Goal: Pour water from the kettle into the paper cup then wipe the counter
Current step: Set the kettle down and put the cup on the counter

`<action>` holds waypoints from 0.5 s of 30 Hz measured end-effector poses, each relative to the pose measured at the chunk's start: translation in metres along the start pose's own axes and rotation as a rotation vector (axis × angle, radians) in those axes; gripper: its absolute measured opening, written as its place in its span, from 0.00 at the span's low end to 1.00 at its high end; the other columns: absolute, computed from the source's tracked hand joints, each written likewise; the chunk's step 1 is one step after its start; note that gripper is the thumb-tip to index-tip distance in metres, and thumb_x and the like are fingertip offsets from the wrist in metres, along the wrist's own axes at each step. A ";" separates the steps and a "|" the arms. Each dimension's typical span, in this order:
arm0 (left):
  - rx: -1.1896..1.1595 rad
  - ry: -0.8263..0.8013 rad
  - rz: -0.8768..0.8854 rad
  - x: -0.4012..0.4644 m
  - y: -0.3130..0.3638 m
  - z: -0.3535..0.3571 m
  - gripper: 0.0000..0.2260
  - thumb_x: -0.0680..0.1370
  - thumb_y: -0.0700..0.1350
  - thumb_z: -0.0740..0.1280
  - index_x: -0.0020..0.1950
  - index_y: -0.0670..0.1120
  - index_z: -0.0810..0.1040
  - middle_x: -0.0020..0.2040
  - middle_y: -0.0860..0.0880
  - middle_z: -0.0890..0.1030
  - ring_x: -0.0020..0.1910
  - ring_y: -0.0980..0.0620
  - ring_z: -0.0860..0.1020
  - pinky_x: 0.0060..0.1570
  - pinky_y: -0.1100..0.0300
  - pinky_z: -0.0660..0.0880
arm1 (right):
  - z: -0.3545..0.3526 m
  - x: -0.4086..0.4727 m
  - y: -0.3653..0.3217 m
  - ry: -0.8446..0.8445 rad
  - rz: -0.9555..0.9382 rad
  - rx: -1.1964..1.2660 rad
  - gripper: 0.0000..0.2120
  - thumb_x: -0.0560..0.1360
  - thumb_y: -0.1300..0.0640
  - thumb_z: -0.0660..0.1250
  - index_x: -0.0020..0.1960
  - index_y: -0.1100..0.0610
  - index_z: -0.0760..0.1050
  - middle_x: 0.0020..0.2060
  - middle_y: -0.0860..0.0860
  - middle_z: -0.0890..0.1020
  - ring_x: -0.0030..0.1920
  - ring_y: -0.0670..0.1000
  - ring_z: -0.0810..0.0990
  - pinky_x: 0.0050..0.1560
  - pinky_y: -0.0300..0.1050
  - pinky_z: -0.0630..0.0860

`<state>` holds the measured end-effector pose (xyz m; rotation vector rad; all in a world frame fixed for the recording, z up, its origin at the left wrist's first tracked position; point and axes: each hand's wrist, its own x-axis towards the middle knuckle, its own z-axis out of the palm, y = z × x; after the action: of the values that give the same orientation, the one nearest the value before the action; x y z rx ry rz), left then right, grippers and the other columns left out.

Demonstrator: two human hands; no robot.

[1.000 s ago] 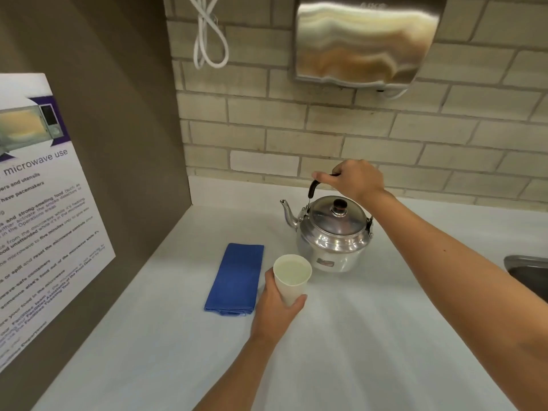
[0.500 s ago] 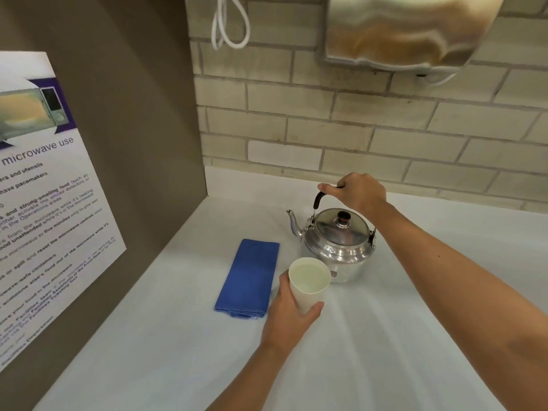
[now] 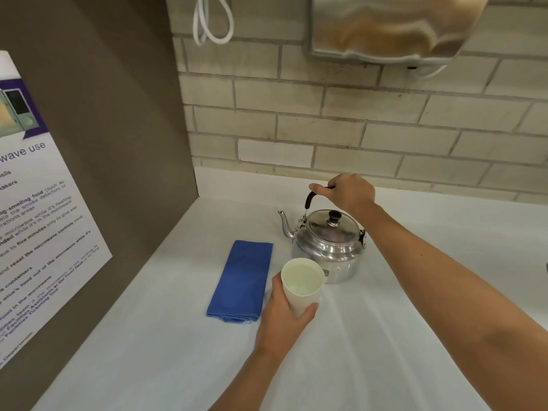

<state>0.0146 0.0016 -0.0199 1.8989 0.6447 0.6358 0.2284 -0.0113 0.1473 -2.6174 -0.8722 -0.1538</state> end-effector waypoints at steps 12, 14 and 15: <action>-0.032 0.009 0.018 -0.001 0.005 -0.001 0.33 0.63 0.56 0.74 0.57 0.66 0.54 0.51 0.70 0.66 0.53 0.63 0.68 0.47 0.75 0.63 | -0.021 -0.006 -0.001 -0.023 -0.066 -0.042 0.26 0.73 0.33 0.59 0.46 0.56 0.79 0.44 0.54 0.80 0.50 0.56 0.77 0.43 0.47 0.71; -0.049 0.006 0.017 -0.001 0.008 -0.002 0.33 0.63 0.54 0.75 0.58 0.63 0.56 0.52 0.67 0.68 0.54 0.60 0.69 0.49 0.71 0.65 | -0.030 -0.019 -0.002 0.092 -0.111 -0.052 0.22 0.76 0.38 0.60 0.53 0.55 0.79 0.52 0.55 0.80 0.57 0.59 0.74 0.52 0.53 0.71; -0.061 -0.001 0.012 -0.001 0.009 -0.004 0.34 0.63 0.53 0.76 0.60 0.61 0.57 0.54 0.64 0.69 0.56 0.58 0.70 0.51 0.68 0.67 | -0.033 -0.027 -0.003 0.156 -0.120 -0.050 0.20 0.77 0.41 0.60 0.55 0.55 0.78 0.54 0.56 0.79 0.58 0.59 0.73 0.54 0.54 0.71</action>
<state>0.0127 0.0002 -0.0104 1.8481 0.6068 0.6547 0.2052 -0.0373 0.1731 -2.5571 -0.9806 -0.4111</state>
